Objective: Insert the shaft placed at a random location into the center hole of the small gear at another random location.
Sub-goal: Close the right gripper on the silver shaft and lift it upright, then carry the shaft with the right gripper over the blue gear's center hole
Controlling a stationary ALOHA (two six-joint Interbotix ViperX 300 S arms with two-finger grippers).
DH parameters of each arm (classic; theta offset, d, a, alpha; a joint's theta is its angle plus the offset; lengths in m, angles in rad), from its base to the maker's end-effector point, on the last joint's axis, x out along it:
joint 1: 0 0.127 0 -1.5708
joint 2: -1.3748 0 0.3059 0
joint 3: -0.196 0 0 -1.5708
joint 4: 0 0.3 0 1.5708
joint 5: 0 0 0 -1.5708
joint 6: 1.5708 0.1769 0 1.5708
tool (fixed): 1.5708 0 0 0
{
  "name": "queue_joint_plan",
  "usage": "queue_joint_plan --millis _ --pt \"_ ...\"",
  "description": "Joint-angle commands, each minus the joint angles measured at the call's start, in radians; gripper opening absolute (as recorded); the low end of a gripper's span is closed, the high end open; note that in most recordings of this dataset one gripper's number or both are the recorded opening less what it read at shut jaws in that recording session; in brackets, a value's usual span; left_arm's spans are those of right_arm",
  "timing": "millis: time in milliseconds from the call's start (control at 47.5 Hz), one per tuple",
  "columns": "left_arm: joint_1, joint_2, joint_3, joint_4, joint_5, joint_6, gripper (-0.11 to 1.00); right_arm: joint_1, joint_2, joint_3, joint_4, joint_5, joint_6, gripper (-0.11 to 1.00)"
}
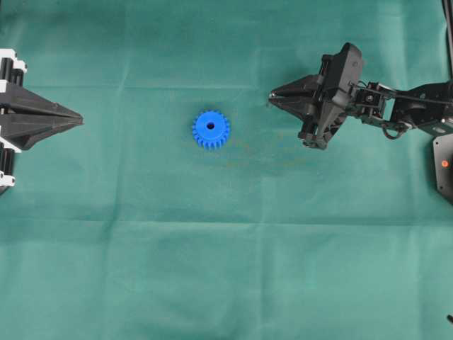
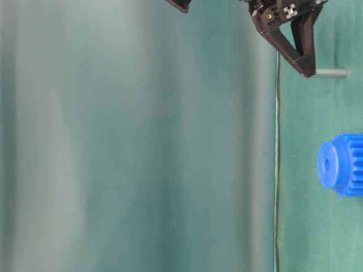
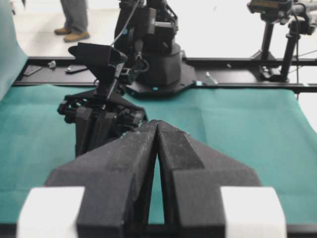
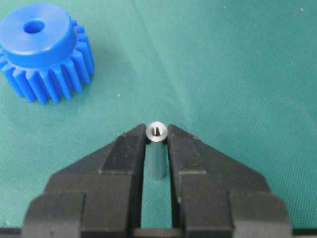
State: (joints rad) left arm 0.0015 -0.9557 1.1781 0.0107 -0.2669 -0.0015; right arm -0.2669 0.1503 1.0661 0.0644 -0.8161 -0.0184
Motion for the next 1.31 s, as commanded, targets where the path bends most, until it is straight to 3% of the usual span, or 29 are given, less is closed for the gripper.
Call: queue_joint_plan --millis 0,484,1053,1285 --pt "-0.002 0.008 -0.017 0.003 -0.006 0.000 0.00 -0.005 -0.017 -0.015 -0.002 -0.011 -0.003 0.13" --pt "-0.002 0.008 -0.015 0.003 -0.006 0.000 0.00 -0.005 -0.276 -0.015 -0.003 0.216 -0.028 0.13" --pt "-0.002 0.008 -0.015 0.003 -0.006 0.000 0.00 0.009 -0.275 -0.021 -0.003 0.225 -0.026 0.13" --pt "-0.002 0.008 -0.015 0.003 -0.006 -0.002 0.00 0.060 -0.230 -0.087 -0.002 0.229 -0.023 0.13"
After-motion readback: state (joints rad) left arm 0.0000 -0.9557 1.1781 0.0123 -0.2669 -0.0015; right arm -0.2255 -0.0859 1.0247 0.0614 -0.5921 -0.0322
